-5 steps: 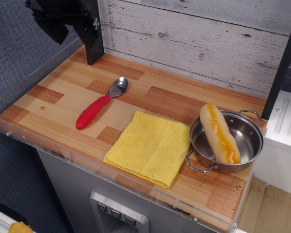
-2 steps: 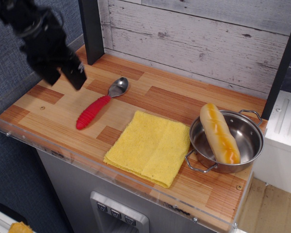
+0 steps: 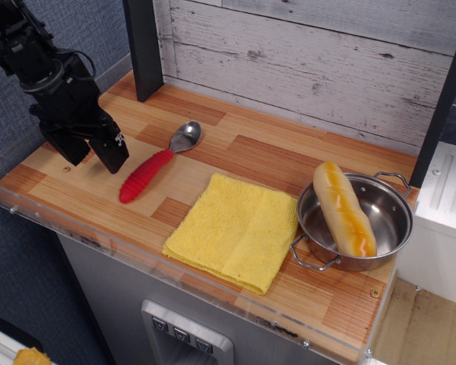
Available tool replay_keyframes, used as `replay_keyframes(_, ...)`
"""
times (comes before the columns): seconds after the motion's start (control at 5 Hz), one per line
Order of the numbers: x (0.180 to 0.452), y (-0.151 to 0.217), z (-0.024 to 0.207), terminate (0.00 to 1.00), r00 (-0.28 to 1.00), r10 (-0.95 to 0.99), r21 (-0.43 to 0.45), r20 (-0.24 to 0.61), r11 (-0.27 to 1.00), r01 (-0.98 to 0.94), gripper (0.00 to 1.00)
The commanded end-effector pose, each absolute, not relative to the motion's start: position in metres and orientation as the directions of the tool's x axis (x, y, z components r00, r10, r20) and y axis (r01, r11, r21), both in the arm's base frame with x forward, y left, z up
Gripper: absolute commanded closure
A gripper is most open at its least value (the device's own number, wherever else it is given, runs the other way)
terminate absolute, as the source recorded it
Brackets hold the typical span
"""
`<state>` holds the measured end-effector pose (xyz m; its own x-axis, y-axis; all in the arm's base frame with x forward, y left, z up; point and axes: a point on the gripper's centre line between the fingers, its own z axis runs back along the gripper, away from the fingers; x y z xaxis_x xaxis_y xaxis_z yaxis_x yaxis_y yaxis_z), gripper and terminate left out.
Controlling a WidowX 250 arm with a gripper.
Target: Place red spoon on top of yellow cloth with head touching table.
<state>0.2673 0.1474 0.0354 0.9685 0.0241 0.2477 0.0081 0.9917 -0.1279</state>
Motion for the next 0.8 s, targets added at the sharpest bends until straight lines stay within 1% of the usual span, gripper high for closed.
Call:
replay_keyframes(0.0, 0.274, 0.123, 0.022, 0.0, 0.968, -0.063, -0.168, 0.242, 0.98, 0.106, 0.0)
replay_keyframes(0.2, 0.275, 0.111, 0.014, 0.0, 0.971, -0.083, -0.182, 0.225, 0.975, 0.126, 0.0)
replay_keyframes(0.6, 0.271, 0.108, 0.003, 0.0, 0.977, -0.089, -0.142, 0.192, 0.983, 0.118, 0.0)
